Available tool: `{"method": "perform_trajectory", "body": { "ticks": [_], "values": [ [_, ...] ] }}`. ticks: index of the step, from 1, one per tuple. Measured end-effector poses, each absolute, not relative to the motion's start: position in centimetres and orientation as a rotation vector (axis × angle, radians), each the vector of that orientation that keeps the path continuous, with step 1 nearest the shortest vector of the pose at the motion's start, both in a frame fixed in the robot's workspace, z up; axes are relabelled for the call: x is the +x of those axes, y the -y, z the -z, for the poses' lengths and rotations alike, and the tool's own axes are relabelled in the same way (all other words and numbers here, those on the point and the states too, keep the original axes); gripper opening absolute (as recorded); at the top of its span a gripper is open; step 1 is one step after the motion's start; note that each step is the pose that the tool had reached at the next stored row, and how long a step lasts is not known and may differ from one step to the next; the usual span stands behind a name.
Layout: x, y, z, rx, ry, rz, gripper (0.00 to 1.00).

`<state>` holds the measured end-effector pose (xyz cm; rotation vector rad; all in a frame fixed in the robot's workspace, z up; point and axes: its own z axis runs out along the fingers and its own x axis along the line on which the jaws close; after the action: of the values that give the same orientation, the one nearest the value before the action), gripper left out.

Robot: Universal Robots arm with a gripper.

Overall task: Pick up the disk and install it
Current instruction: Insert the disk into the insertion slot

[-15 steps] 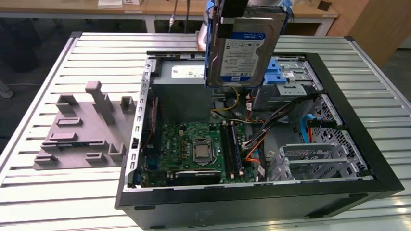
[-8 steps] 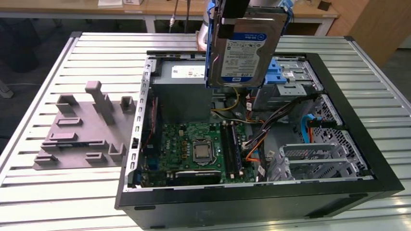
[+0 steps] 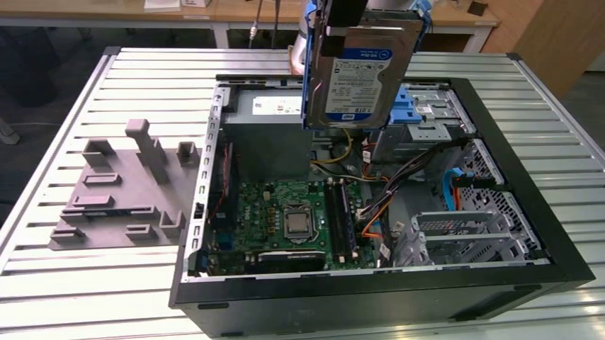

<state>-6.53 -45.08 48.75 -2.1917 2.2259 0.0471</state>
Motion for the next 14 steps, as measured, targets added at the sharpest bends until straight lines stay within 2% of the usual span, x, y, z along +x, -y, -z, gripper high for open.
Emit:
{"method": "perform_trajectory", "body": {
  "ticks": [14],
  "values": [
    [-6.5,47.6,-48.6,-2.184,-2.218,-0.033,0.36]
  ]
}}
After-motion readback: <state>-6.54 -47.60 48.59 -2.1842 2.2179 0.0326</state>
